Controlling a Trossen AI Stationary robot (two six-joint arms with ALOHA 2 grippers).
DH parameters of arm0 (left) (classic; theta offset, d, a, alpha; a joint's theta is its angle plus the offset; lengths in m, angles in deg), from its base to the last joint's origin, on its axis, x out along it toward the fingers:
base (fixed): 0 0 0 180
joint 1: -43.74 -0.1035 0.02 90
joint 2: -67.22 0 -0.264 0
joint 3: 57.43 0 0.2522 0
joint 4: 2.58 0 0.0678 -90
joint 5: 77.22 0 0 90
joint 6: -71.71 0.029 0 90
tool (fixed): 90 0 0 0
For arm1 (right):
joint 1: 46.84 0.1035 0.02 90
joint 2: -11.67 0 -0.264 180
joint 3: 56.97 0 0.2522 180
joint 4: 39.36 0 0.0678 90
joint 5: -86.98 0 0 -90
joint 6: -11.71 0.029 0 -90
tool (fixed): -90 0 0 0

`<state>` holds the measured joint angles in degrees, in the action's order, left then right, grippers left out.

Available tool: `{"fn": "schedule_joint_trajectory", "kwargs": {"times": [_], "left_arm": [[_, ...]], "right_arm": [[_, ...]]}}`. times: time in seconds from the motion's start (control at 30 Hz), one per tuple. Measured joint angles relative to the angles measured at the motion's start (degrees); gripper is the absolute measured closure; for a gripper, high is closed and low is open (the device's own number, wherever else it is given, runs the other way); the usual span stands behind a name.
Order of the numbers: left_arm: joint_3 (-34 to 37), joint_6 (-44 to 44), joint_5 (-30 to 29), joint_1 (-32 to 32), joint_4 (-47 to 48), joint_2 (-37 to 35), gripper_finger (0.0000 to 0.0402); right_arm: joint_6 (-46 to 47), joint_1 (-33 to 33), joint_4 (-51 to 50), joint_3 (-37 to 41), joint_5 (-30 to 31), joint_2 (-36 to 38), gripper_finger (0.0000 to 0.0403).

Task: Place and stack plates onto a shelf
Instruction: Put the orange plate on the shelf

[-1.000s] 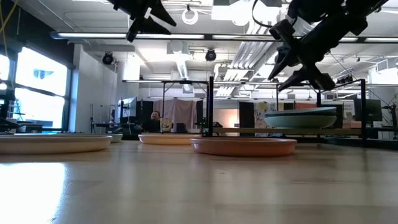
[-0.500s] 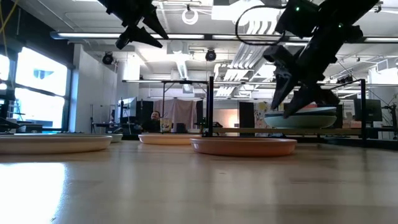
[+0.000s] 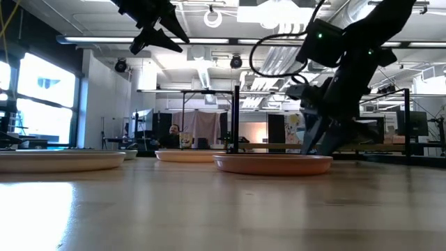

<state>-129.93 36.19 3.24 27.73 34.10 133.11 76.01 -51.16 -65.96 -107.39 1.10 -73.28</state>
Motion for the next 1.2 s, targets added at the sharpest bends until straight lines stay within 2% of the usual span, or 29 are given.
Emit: {"fn": "schedule_joint_trajectory", "kwargs": {"times": [0.3, 0.4, 0.63, 0.93, 1.2], "left_arm": [[0.0, -0.25, 0.0, 0.0, 0.02, 0.0, 0.0275], [0.0, -0.26, 0.0, 0.0, 0.02, 0.0, 0.0275], [0.0, -0.27, -0.02, 0.0, 0.02, 0.0, 0.0275], [0.0, -0.27, -0.02, 0.0, 0.02, 0.0, 0.0275], [0.01, -0.27, -0.03, 0.0, 0.01, 0.01, 0.0275]], "right_arm": [[1.42, 0.26, 0.89, -0.11, 0.37, -2.99, 0.0278], [1.46, 0.24, 0.68, -0.11, 0.39, -3.03, 0.0305], [1.23, 0.24, 0.93, -0.07, 0.39, -3.03, 0.0396], [-0.21, -1.39, 0.36, 0.0, -1.13, -0.54, 0.04], [-1.79, -3.24, -4.5, 0.02, -0.53, 5.93, 0.0402]]}}
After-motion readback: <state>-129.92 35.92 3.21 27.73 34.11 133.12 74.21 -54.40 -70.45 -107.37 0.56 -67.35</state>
